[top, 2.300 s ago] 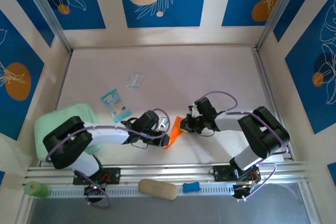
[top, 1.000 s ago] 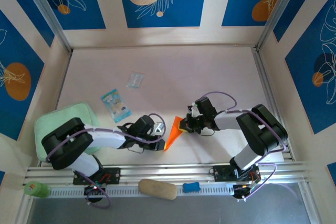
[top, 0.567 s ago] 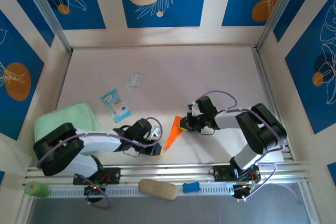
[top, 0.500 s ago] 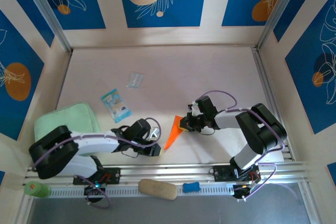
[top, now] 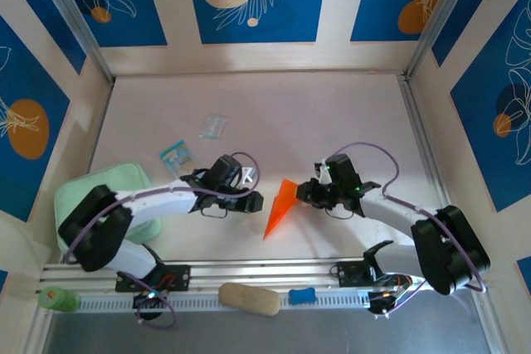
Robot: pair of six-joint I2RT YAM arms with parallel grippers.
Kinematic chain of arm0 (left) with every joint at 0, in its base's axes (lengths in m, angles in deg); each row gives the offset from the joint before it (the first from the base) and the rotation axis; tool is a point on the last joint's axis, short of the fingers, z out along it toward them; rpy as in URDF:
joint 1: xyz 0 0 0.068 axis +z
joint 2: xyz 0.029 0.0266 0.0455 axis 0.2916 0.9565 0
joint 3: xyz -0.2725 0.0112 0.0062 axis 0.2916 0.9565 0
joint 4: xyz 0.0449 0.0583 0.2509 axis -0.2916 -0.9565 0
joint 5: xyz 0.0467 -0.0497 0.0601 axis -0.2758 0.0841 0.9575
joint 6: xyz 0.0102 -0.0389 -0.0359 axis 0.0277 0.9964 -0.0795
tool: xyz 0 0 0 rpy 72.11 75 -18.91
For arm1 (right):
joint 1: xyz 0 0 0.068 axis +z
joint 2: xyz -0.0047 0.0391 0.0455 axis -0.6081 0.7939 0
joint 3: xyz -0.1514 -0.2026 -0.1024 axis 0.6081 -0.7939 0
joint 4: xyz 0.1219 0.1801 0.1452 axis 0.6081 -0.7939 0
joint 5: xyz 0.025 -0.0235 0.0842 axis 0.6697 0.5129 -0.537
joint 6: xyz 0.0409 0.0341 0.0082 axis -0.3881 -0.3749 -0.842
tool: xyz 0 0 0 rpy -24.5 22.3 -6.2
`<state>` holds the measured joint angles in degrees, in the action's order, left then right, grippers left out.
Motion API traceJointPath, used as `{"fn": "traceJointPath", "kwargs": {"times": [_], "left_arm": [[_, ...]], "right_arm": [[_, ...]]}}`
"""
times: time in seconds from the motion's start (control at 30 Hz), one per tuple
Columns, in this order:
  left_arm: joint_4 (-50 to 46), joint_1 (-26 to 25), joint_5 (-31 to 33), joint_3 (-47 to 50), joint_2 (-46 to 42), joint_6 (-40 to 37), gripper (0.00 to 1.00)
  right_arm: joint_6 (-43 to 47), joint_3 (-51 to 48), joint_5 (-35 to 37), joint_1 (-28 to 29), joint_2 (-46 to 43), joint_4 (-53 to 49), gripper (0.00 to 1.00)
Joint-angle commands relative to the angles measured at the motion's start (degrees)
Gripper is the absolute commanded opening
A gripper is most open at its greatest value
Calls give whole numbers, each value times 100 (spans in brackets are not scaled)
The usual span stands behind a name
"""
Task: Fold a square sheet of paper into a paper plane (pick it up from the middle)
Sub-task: Move the paper plane to the center of the table.
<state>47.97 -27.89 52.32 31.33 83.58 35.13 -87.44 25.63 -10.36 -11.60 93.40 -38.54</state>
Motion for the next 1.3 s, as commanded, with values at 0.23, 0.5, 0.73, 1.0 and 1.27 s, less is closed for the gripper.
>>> {"fn": "traceJointPath", "kwargs": {"times": [0.23,0.5,0.73,1.0,1.27], "left_arm": [[1000,3,-1093,-188,790,161,47],[823,-113,-722,-109,367,-93,50],[-307,-476,-13,-827,620,-1191,51],[-541,-641,66,-1168,1036,-1465,52],[-578,-841,78,-1313,1332,-1544,48]], "right_arm": [[-334,-303,-19,114,-117,-335,24],[-270,-222,-8,79,-425,-659,26],[-281,-283,-6,35,-423,-602,26],[-289,-309,-15,17,-458,-608,26],[-307,-335,-20,17,-432,-563,26]]}}
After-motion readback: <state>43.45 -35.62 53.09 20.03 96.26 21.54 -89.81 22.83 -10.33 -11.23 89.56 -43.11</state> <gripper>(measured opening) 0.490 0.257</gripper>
